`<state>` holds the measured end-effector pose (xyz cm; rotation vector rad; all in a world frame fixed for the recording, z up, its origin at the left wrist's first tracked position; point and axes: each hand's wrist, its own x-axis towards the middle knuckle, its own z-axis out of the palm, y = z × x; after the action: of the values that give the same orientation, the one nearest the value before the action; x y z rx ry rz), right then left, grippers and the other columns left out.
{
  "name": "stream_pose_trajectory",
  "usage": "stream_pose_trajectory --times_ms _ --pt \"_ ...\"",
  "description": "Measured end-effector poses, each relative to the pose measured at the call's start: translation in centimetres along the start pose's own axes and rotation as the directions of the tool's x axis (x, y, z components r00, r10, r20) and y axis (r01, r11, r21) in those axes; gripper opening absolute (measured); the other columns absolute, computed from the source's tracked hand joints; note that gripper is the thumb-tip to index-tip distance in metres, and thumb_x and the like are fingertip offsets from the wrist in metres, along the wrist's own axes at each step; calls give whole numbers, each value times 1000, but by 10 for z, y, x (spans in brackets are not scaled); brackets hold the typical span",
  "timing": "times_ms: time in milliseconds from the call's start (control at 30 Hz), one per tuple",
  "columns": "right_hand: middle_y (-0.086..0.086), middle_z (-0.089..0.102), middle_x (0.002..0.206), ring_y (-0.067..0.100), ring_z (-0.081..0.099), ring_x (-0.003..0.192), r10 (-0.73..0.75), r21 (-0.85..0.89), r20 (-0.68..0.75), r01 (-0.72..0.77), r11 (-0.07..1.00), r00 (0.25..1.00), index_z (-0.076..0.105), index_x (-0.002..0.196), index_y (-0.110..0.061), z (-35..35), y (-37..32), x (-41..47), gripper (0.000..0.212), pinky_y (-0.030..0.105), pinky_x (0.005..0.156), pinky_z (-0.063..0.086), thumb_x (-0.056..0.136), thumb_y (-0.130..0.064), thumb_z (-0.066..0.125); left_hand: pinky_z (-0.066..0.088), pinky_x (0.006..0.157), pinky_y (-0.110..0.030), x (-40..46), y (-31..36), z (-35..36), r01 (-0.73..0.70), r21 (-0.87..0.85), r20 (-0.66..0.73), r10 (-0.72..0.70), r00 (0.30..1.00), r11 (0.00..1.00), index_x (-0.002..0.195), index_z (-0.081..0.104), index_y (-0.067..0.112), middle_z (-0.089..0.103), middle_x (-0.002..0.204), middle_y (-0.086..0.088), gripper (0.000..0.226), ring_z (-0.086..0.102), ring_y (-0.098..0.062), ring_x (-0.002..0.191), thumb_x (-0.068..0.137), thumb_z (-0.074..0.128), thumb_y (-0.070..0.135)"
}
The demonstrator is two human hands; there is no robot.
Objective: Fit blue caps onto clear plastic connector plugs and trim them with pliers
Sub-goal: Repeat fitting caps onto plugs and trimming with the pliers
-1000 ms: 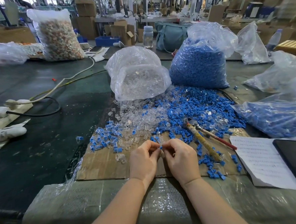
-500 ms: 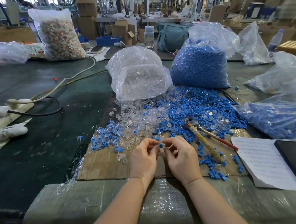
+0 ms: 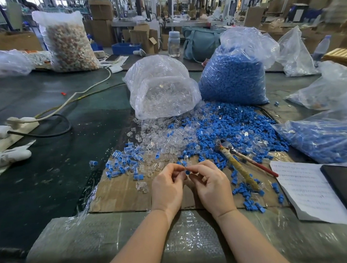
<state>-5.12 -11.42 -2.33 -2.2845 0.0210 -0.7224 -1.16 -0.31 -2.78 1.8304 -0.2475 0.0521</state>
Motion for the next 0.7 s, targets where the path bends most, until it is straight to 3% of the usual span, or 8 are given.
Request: stream_pose_trajectory --times_ms 600,700 --pt "-7 63 88 12 61 74 -40 -45 -15 39 998 999 73 93 -14 1 0 0 19 30 69 54 79 -2 69 44 60 -6 2 1 1 3 1 -30 -3 1000 1000 72 58 31 63 70 9 25 58 3 64 83 67 10" --pt "-4 63 90 12 60 79 -16 -63 -51 13 998 999 71 98 -13 0 -1 1 20 26 75 52 80 -4 69 46 62 -7 2 1 0 6 3 -31 -6 999 1000 73 58 30 63 71 8 25 59 -2 68 83 67 10"
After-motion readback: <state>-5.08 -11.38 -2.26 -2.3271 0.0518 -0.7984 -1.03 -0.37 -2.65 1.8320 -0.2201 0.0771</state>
